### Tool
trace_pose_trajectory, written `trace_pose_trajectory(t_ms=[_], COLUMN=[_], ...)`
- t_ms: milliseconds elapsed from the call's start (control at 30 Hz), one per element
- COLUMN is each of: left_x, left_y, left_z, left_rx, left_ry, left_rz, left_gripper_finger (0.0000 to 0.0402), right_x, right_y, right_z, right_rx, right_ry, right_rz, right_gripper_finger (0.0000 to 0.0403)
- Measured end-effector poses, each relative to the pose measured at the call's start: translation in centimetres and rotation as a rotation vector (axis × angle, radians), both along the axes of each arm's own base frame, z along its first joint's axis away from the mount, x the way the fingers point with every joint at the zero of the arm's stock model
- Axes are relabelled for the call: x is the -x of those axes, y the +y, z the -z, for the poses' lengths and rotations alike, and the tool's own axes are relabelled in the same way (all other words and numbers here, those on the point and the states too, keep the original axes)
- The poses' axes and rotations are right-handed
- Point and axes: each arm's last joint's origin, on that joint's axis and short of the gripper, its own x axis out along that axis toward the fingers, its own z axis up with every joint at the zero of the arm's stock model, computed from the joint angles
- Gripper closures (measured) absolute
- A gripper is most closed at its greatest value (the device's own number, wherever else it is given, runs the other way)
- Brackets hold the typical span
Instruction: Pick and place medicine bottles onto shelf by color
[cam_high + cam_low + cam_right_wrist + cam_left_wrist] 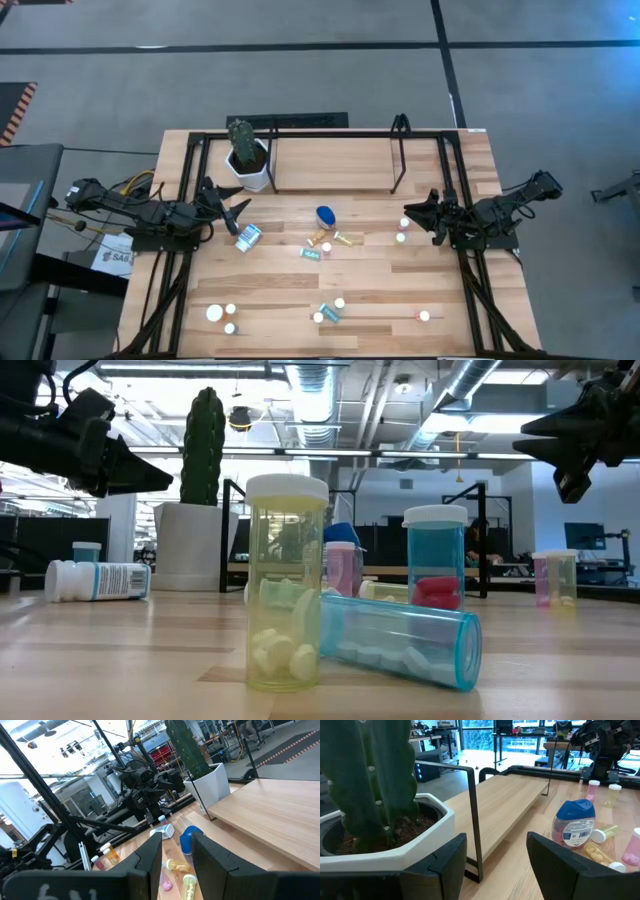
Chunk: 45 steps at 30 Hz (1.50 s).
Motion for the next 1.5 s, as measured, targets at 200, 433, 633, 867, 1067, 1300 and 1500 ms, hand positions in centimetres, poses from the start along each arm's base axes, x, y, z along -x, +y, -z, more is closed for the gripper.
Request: trace_pose_trajectory(t_ms=[200,433,633,867,1067,1300,1500], left_x=[0.0,0.0,0.0,0.0,0.0,0.0,0.0], left_y=[0.0,0.0,0.0,0.0,0.0,0.0,0.0], left_z=[0.0,0.0,0.0,0.0,0.0,0.0,0.0], left_rx=[0.0,0.0,0.0,0.0,0.0,0.0,0.0], left_ry=[0.0,0.0,0.0,0.0,0.0,0.0,0.0], left_rz=[0.0,0.0,0.0,0.0,0.0,0.0,0.0], left_gripper_finger=[0.0206,0.0206,0.0206,0.0206,0.0206,0.0206,0.0206], right_x=[0.0,0.1,0.2,0.3,0.6,1.5,1.4], right_y=[0.0,0.0,-0.1,-0.6,-1.3,-2.6,-3.3], right_z=[0.0,-0.5,-1.3,-1.9,-3.0,-5.4,-6.1], right_rx=[0.0,-0.024,-0.061,-0.106,-0.095,-0.014,0.068], right_ry=[0.0,-0.05,-0.127,-0.193,-0.248,-0.426,-0.473], right_rz=[0.0,-0.001,0.0,0.1,0.194,0.358,0.472], right_gripper_finger=[0.0274,0.0274,0.0274,0.0274,0.0274,0.0274,0.0274])
